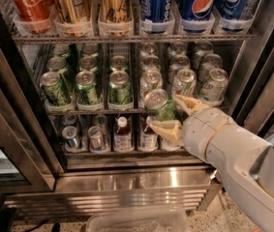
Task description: Pick green can from middle shelf of fridge
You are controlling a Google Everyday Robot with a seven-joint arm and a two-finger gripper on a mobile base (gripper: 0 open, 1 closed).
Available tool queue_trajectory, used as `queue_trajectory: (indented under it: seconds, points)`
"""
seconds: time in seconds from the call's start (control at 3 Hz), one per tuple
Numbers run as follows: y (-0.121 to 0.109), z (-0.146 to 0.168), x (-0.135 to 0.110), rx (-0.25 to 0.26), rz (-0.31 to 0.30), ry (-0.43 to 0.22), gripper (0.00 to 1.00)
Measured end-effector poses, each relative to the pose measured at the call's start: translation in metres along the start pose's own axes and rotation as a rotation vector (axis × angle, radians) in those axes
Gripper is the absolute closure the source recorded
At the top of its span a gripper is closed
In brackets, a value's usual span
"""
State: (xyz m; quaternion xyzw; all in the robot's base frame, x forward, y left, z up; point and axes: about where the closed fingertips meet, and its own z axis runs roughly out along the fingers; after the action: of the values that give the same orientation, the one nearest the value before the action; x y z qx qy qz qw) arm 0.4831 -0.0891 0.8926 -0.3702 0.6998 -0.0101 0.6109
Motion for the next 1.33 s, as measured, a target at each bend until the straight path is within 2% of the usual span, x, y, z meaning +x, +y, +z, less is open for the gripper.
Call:
queue_trajectory:
  seconds: [0.33, 0.67, 1.0, 1.33]
  points:
    - [-0.004, -0.002, 0.002, 0.031, -0.088, 0.018, 1.00]
    - [-0.004, -0.002, 0.002, 0.031, -0.087, 0.018, 1.00]
    - [0.002, 0.003, 0.001, 0.019, -0.051, 0.021, 1.00]
    - [0.001, 0.005, -0.011, 0.023, -0.063, -0.017, 1.00]
